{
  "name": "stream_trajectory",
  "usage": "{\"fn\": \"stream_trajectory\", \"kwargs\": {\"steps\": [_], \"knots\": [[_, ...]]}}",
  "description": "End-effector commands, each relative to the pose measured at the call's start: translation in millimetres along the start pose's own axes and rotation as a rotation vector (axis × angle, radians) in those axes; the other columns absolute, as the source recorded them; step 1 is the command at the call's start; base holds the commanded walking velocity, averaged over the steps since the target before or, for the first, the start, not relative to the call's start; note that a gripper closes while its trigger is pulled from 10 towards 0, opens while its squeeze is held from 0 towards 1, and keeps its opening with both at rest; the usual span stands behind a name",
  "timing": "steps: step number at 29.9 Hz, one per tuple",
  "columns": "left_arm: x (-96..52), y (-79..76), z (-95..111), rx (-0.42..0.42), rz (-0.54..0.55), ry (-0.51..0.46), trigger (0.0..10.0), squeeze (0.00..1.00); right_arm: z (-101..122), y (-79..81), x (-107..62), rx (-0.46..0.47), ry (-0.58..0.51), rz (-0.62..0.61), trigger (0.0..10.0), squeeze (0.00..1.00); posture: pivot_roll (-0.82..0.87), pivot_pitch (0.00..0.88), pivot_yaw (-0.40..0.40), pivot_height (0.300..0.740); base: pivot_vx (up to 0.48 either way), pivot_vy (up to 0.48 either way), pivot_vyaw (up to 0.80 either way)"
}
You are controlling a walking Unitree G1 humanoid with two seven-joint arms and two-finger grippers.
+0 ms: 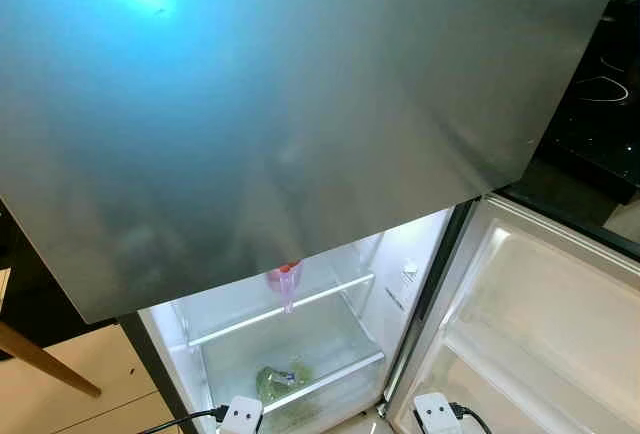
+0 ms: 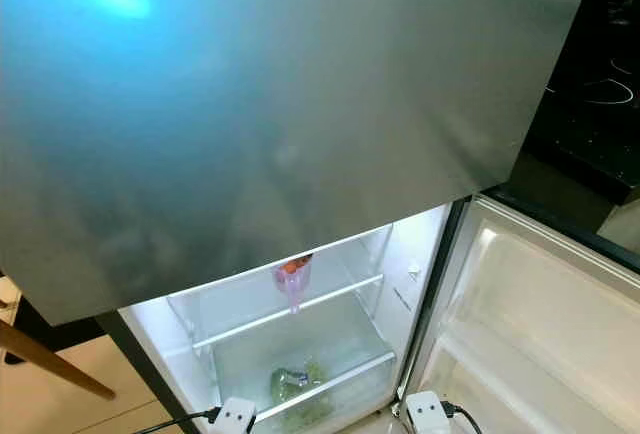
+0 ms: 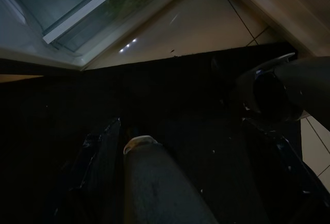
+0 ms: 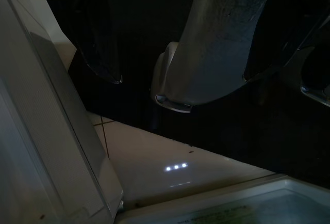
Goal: Restocking fridge
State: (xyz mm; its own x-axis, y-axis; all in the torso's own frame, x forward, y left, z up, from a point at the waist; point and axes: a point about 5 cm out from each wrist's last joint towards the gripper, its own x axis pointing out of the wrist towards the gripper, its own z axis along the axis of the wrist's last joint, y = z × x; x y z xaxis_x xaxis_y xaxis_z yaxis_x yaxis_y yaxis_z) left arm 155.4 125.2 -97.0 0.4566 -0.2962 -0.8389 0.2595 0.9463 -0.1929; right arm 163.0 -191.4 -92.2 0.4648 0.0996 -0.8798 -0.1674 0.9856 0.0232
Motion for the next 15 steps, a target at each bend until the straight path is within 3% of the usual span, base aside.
{"fn": "stream_trajectory", "kwargs": {"steps": [1,15], "knots": [[0.1,-2.7,-5.1,-0.006,-0.003,0.022,10.0,0.0,-3.8,-0.3,-0.5,0.003,0.013,-0.002,10.0,0.0,-0.05,0.0,-0.036,0.74,0.0,0.0,0.0],[0.0,-2.7,-5.0,-0.012,-0.005,0.016,10.0,0.0,-3.7,-0.8,-0.7,0.013,0.007,-0.001,10.0,0.0,-0.05,0.0,-0.034,0.74,0.0,0.0,0.0]]}}
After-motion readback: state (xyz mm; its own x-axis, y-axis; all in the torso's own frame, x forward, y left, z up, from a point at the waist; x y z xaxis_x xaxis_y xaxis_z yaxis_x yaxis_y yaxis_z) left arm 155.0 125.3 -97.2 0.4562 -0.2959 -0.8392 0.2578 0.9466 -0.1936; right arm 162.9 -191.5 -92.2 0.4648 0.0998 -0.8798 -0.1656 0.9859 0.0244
